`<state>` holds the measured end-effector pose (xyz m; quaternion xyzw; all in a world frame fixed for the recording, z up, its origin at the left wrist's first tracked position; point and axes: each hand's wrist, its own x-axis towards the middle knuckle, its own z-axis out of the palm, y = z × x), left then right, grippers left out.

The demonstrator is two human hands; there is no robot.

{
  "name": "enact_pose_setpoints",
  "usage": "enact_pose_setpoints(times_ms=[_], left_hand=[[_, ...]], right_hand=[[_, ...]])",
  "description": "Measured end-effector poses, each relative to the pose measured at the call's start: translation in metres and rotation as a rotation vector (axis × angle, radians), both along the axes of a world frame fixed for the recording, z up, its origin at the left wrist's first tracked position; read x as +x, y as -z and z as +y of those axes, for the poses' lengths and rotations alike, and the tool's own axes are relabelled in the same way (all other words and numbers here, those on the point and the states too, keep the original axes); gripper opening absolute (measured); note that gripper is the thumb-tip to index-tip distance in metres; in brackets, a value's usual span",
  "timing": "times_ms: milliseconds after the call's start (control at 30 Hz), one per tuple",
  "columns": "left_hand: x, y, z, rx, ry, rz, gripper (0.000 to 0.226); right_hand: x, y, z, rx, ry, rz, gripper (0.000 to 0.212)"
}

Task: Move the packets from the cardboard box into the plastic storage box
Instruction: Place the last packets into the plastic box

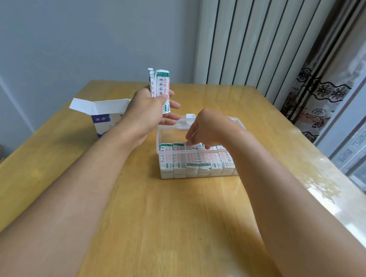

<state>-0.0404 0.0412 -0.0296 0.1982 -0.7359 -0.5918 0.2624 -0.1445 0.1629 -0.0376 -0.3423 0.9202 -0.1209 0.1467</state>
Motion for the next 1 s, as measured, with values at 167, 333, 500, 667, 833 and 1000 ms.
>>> enact_pose_setpoints(times_ms=[167, 333, 500, 667, 833, 1000], left_hand=[[0.000, 0.000, 0.000, 0.000, 0.001, -0.006, 0.021], [0.000, 0.000, 0.001, -0.005, 0.010, -0.010, 0.021], [0.001, -0.001, 0.001, -0.008, 0.014, -0.018, 0.022], [0.002, -0.001, 0.001, -0.011, 0.021, -0.024, 0.021], [0.002, -0.001, 0.001, -0.001, 0.075, -0.044, 0.021], [0.005, -0.005, 0.010, 0.093, 0.271, -0.093, 0.030]], right_hand=[[-0.002, -0.001, 0.000, 0.019, -0.008, 0.006, 0.008], [-0.002, 0.000, 0.000, 0.022, 0.009, 0.032, 0.006], [-0.001, 0.004, -0.005, 0.018, 0.008, 0.059, 0.010], [0.000, -0.005, 0.001, -0.022, -0.017, 0.002, 0.009], [-0.006, -0.033, 0.021, -0.527, 0.049, 0.071, 0.010], [-0.001, -0.036, 0.019, -0.737, 0.001, 0.010, 0.042]])
